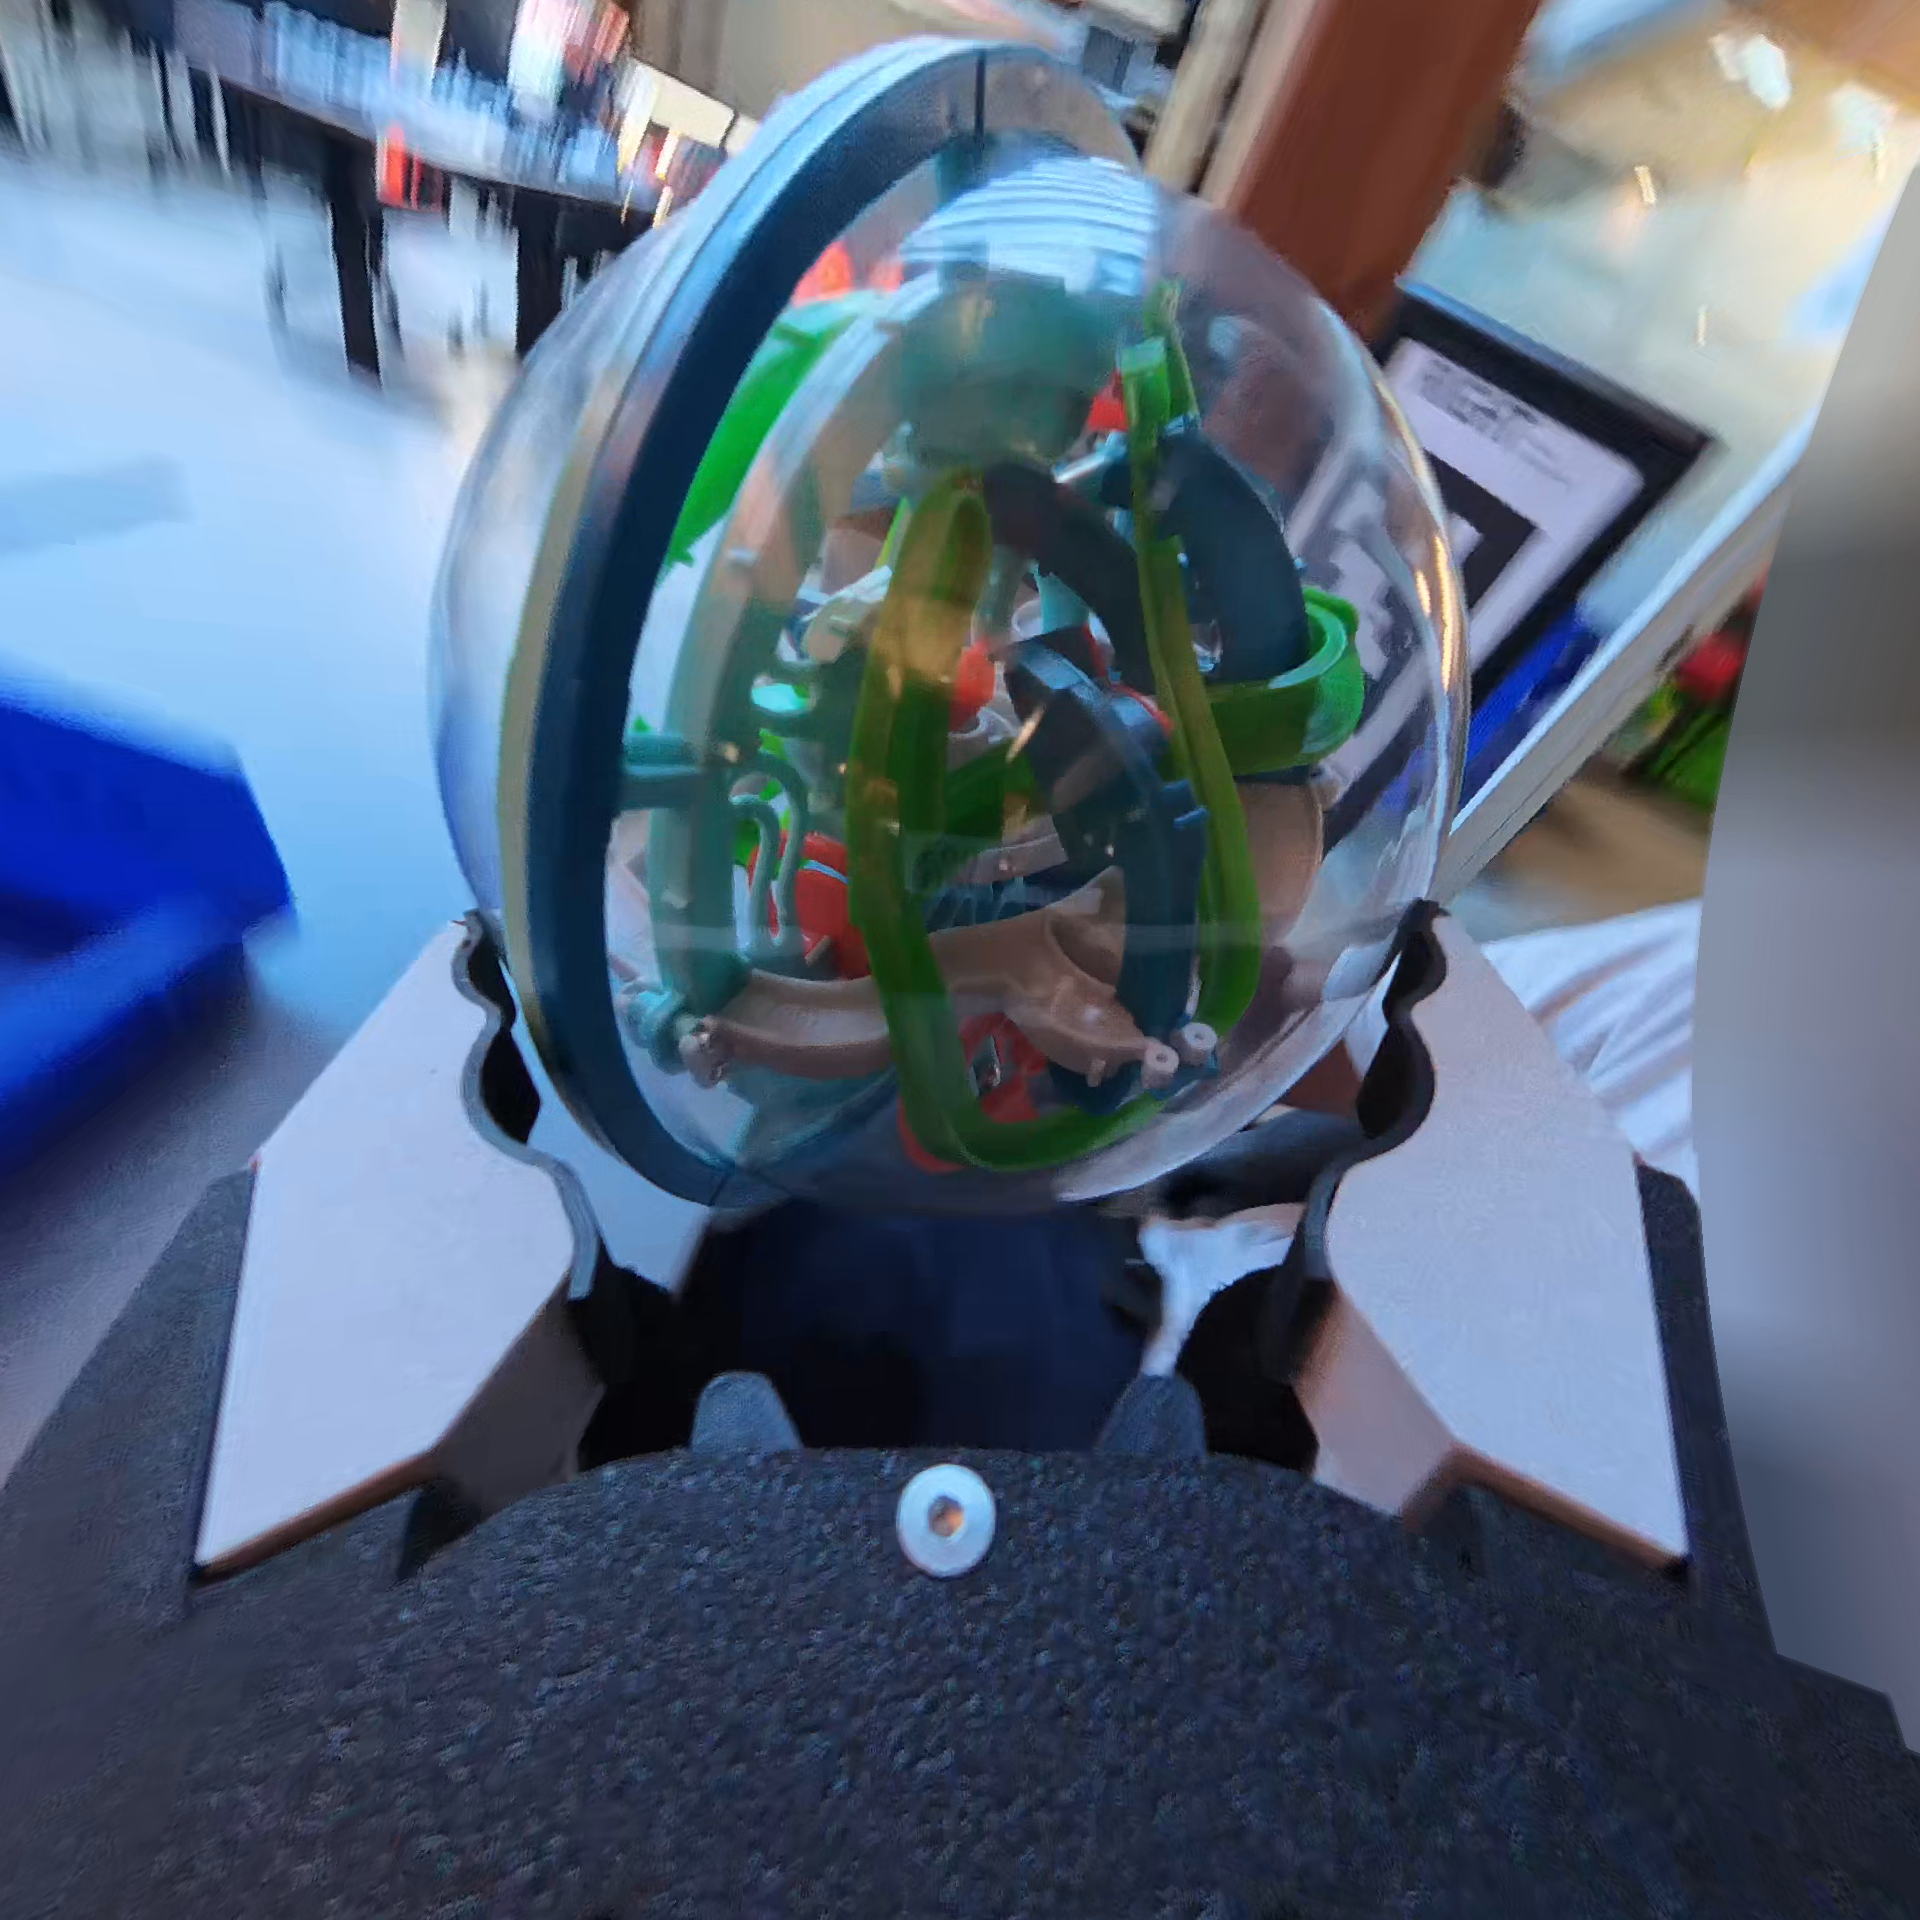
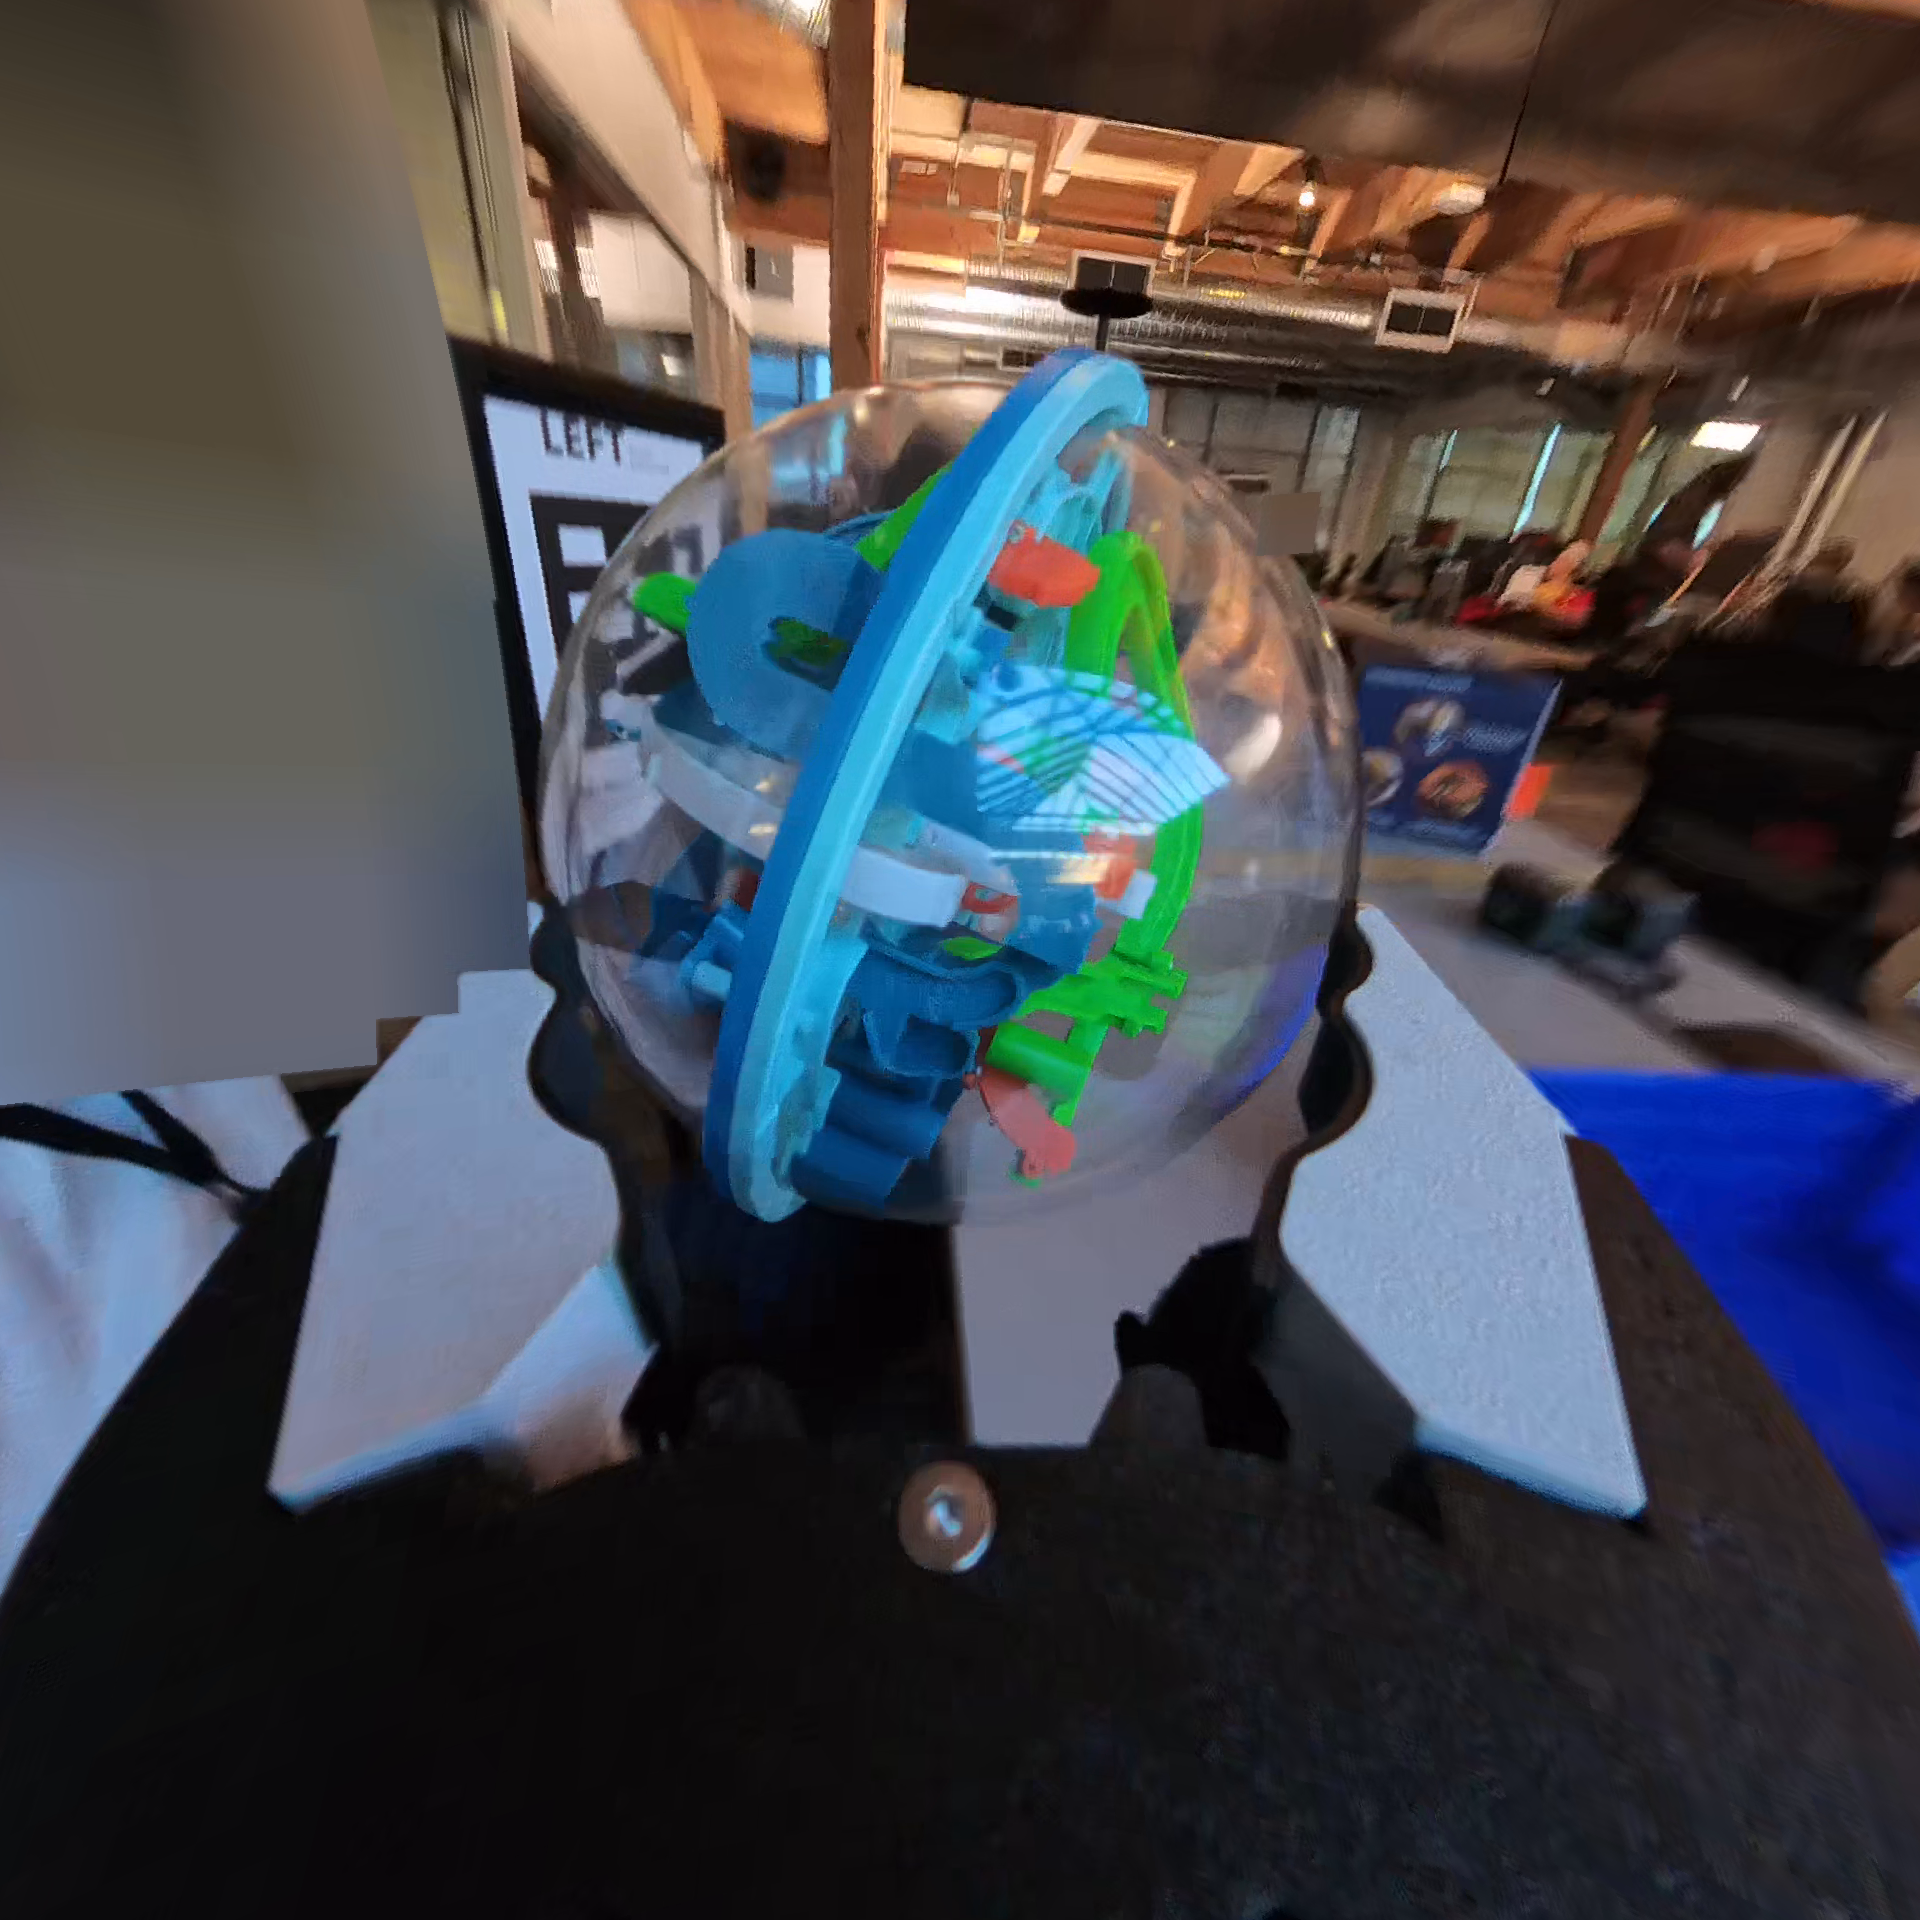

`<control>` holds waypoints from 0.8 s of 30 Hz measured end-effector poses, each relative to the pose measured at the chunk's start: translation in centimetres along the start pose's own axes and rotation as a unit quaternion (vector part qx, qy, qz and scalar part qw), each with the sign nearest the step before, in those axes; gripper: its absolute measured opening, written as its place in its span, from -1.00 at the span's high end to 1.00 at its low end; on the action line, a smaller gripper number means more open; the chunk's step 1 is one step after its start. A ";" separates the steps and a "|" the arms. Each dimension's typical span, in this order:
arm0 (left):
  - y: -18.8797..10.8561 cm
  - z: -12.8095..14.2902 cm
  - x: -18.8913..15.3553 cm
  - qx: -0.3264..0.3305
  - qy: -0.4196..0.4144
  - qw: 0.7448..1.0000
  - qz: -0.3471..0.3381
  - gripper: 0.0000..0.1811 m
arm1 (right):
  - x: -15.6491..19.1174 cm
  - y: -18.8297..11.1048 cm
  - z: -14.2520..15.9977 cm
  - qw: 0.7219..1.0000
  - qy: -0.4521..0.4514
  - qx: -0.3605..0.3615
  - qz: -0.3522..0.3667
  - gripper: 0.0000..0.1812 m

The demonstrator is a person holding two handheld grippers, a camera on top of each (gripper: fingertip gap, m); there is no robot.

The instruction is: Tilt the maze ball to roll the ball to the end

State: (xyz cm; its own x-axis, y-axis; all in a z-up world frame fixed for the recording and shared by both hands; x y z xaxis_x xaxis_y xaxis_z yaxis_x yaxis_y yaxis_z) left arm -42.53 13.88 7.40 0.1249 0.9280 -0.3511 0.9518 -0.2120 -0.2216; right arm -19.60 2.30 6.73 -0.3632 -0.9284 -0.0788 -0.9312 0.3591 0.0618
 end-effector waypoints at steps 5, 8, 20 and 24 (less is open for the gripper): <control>2.5 7.1 6.9 0.047 -0.234 0.971 -0.022 -0.75 | -4.5 -0.1 10.3 0.961 0.275 -0.017 -0.004 -0.55; 3.3 10.3 9.8 0.074 -0.293 0.952 -0.046 -0.75 | -6.0 0.3 15.0 0.932 0.363 -0.010 -0.002 -0.58; 3.3 10.6 11.5 0.088 -0.349 0.932 -0.045 -0.74 | -3.8 0.2 8.8 0.980 0.076 0.097 0.155 -0.67; 3.7 10.4 11.8 0.078 -0.370 0.924 -0.054 -0.73 | -1.0 5.1 7.6 0.919 -0.045 0.268 0.287 -0.52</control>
State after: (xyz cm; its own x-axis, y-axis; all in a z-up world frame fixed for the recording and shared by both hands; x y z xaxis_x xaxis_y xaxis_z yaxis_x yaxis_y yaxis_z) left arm -40.41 20.87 -7.05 -0.2478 0.4954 -0.8326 0.8887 -0.2259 -0.3989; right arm -24.24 5.79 -0.47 -0.7777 -0.5680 -0.2695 -0.4571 0.8052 -0.3778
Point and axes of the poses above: each gripper's, where its closed fingertips meet, y out along the fingers, z out of its underside, x = y × z across the jaws, the point moved 10 cm from there along -y, back along the fingers, and after that the axes turned 11 degrees about -z, right-handed, at the moved point
